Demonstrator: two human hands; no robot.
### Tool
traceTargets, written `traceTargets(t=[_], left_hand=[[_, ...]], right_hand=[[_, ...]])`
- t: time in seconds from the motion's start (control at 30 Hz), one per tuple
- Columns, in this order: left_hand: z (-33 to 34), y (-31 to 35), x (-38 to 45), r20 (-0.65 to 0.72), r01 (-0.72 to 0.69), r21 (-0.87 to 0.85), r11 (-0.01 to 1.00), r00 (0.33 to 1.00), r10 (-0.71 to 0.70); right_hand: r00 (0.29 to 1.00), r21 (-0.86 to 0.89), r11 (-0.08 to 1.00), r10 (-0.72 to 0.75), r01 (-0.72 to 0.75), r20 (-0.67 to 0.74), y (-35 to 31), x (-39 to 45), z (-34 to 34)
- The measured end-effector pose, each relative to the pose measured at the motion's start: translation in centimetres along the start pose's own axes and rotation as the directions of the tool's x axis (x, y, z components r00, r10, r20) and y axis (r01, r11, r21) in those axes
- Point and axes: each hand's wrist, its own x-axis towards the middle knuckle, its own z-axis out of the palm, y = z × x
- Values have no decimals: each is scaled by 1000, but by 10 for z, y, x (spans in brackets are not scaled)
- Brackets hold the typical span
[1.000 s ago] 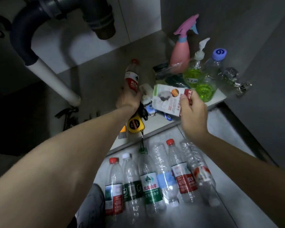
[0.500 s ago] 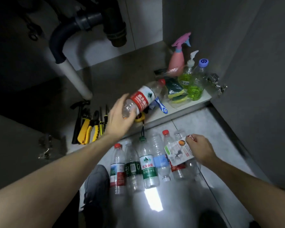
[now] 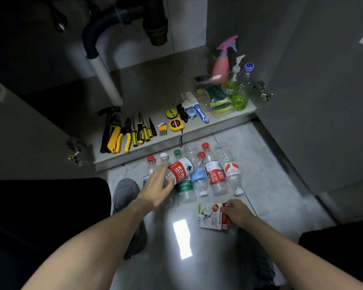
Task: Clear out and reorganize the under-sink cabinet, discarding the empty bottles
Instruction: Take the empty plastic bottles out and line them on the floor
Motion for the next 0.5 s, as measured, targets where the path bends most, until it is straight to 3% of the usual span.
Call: traceTargets(t=[0.2, 0.5], left_hand=[[11, -6, -1, 110, 118, 60, 991, 986, -124], [10, -12, 5, 40, 224, 47, 973, 973, -226]], right_hand=[[998, -136, 991, 2, 6, 56, -8, -3, 9], [982, -184, 981, -99, 68, -163, -27, 1, 9]])
